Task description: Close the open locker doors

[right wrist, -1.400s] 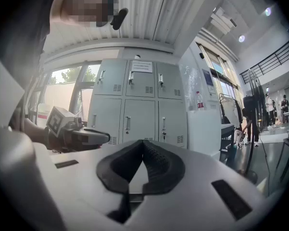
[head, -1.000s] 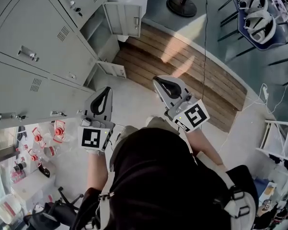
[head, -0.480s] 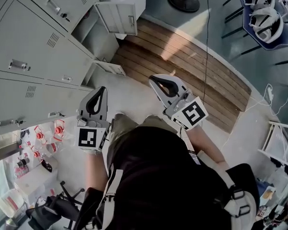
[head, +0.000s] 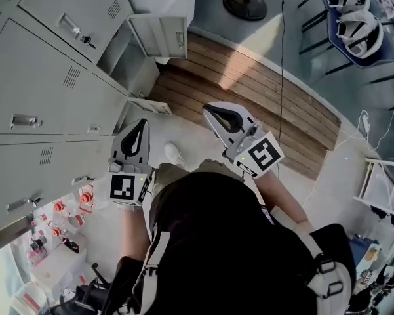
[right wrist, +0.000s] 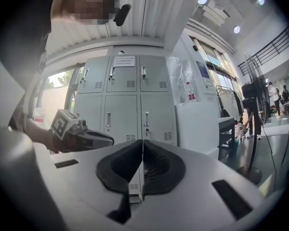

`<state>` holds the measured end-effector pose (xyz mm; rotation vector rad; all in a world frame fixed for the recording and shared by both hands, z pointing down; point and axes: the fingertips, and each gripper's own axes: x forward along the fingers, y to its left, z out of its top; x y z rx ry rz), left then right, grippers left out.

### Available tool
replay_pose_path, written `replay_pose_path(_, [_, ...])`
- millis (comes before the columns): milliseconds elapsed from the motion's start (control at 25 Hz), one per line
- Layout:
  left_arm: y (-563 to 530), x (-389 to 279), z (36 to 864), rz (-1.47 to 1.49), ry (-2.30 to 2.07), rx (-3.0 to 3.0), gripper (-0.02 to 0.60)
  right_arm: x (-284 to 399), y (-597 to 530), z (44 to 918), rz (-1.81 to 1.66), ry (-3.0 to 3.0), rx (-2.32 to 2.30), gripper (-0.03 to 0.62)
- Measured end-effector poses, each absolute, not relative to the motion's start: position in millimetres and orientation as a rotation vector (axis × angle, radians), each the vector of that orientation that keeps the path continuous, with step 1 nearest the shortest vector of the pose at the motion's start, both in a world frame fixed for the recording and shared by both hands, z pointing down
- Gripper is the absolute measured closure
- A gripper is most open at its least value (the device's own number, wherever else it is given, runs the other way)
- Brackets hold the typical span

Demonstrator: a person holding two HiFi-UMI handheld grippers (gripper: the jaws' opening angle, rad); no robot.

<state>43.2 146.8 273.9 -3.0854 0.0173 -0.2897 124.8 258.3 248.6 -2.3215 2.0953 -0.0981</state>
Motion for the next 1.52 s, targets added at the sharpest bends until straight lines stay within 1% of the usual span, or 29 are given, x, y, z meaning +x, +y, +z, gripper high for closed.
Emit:
replay_pose_path(320, [67.0, 59.6, 283.2, -0.271, -0.106, -3.110, 0.574, 133.8, 172.7, 255.8, -0.153, 2.077, -2.387, 0.577])
replay_pose_path(720, [4.1, 46.2, 313.7, -0.362, -0.059, -3.166, 0.574, 131.8, 99.1, 280.3, -0.282, 2.177, -2.350, 0.577])
replay_pose_path(920, [-14.6, 35.3, 322.8, -0.425, 0.094, -3.199, 0.574, 134.2, 70.6, 293.6, -0.335, 2.292, -2.263, 0.577])
replay_pose_path(1080, [-29.2, 28.5, 334.3, -0.418, 0.250, -3.197, 0.574, 138.2, 47.2, 308.7, -0.389, 2.418, -2.151, 0.576])
replay_pose_path(1280, [-38.5, 24.3, 343.7, -0.452, 0.450, -3.197, 0.574, 144.1, 20.7, 336.4, -0.468, 2.570, -1.999, 0.576])
replay_pose_path(1520, [-39.7, -0.7, 363.6, -0.531, 0.742, -3.182, 0.574, 136.6, 0.4, 375.0, -0.560, 2.747, -1.808, 0.576])
